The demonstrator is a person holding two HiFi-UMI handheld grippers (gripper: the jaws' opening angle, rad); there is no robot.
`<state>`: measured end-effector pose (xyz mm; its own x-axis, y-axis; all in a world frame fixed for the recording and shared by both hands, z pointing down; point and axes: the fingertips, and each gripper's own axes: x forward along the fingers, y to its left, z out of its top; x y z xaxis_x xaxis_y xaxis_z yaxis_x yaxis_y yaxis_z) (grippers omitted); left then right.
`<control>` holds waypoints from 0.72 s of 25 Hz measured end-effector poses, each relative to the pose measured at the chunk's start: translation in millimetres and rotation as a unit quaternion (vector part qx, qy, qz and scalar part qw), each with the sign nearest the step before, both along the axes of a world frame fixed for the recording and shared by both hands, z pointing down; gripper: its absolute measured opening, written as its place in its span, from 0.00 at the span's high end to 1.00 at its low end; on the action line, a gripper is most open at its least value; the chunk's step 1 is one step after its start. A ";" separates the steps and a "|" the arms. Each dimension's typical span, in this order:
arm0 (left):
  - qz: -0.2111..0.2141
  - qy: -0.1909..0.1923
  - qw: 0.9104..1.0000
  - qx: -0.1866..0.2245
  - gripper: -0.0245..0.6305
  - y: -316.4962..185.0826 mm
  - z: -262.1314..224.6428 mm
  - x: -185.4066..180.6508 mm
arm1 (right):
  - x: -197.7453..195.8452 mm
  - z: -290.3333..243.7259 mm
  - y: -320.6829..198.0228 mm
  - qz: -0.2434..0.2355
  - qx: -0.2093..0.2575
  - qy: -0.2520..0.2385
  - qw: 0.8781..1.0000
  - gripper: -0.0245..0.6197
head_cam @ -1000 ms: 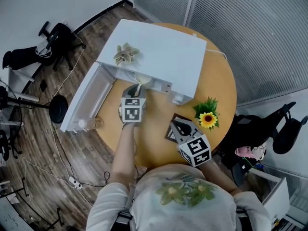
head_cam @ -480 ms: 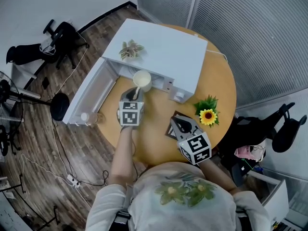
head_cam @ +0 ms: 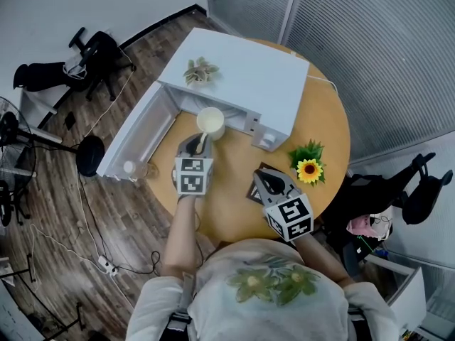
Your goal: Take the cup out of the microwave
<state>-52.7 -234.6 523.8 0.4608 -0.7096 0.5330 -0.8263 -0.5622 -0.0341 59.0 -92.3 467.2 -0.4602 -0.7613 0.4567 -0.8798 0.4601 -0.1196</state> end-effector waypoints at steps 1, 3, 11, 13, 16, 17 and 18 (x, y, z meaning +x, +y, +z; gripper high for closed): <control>-0.001 0.001 1.000 0.004 0.88 2.1 -3.7 -1.3 | 0.0 -0.7 0.0 0.001 0.001 0.000 1.000 0.94; -0.001 0.004 1.000 0.010 0.88 6.6 -11.2 -3.4 | -0.1 -2.0 -0.3 0.003 0.004 0.001 1.000 0.94; -0.010 0.027 0.999 0.023 0.88 29.7 -34.3 -12.6 | -6.3 -6.5 -3.4 0.002 0.012 -0.002 1.000 0.94; -0.013 0.030 0.999 0.022 0.88 36.2 -36.6 -16.3 | -9.2 -7.8 -3.5 -0.001 0.013 -0.003 1.000 0.94; -0.016 0.028 0.999 0.026 0.88 45.4 -41.0 -21.9 | -13.3 -9.0 -3.6 -0.006 0.014 -0.004 1.000 0.94; -0.016 0.025 0.999 0.029 0.88 48.5 -42.4 -23.7 | -14.6 -9.1 -3.3 -0.007 0.013 -0.004 1.000 0.94; -0.017 0.022 0.999 0.031 0.88 51.5 -44.0 -25.3 | -15.9 -9.3 -2.9 -0.008 0.013 -0.005 1.000 0.94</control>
